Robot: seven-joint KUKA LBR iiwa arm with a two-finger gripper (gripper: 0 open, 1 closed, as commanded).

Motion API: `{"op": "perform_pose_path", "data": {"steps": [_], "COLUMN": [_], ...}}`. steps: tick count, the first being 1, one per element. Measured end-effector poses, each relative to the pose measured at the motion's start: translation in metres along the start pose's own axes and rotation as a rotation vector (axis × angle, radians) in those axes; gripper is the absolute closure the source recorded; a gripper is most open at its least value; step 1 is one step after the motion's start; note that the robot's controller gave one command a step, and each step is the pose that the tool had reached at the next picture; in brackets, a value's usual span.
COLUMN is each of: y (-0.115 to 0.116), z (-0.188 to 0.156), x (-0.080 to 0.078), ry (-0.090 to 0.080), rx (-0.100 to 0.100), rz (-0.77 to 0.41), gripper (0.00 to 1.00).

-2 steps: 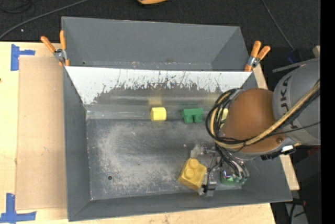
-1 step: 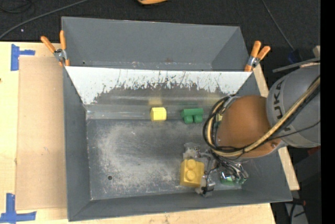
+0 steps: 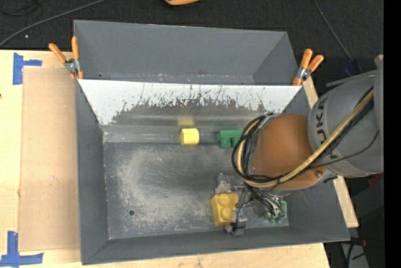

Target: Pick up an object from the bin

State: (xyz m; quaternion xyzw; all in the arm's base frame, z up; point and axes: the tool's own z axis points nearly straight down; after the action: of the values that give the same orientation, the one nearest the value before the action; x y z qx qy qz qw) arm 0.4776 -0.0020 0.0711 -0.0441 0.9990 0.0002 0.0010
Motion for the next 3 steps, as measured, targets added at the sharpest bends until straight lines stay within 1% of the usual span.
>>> {"op": "perform_pose_path", "data": {"steps": [1, 2, 3], "y": [0.0, 0.001, 0.001], "z": [0.0, -0.017, -0.042], "x": [0.0, 0.002, 0.002], "ry": [0.0, 0.008, 0.008], "rx": [0.0, -0.001, -0.001], "rz": [0.001, 0.001, 0.001], "gripper": [1.0, 1.0, 1.0]}}
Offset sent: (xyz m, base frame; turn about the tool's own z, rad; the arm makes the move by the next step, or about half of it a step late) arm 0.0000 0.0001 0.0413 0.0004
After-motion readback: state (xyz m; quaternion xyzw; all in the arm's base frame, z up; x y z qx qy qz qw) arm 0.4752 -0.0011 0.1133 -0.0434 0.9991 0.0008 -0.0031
